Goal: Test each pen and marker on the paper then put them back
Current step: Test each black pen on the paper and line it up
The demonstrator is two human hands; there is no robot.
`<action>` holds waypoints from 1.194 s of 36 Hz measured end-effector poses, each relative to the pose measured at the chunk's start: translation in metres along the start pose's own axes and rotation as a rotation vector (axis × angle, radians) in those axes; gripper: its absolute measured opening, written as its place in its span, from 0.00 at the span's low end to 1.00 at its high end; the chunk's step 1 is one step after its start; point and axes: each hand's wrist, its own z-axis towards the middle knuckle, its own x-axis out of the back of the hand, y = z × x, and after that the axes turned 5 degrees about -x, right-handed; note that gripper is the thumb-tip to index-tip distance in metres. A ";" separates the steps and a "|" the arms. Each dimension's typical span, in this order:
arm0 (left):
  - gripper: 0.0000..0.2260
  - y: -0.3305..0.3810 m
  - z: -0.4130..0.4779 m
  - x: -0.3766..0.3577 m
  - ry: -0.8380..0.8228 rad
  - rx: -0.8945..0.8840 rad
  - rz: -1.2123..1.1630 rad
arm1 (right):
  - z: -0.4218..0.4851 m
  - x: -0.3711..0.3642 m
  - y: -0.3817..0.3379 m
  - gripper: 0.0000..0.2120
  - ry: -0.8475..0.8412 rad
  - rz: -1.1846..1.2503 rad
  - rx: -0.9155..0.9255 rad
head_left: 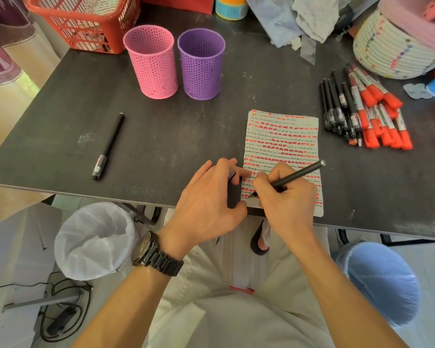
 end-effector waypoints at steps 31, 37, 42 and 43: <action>0.11 0.029 -0.072 -0.014 0.216 0.092 -0.509 | -0.072 0.089 0.006 0.09 -0.210 0.921 -0.623; 0.14 0.031 -0.103 -0.043 -0.069 0.416 -0.726 | -0.109 0.093 0.023 0.06 -0.133 0.869 -0.802; 0.07 0.035 -0.107 -0.057 -0.107 0.562 -0.830 | -0.120 0.092 0.032 0.15 -0.094 0.774 -0.829; 0.07 0.036 -0.107 -0.058 -0.100 0.571 -0.853 | -0.120 0.092 0.033 0.14 -0.088 0.768 -0.835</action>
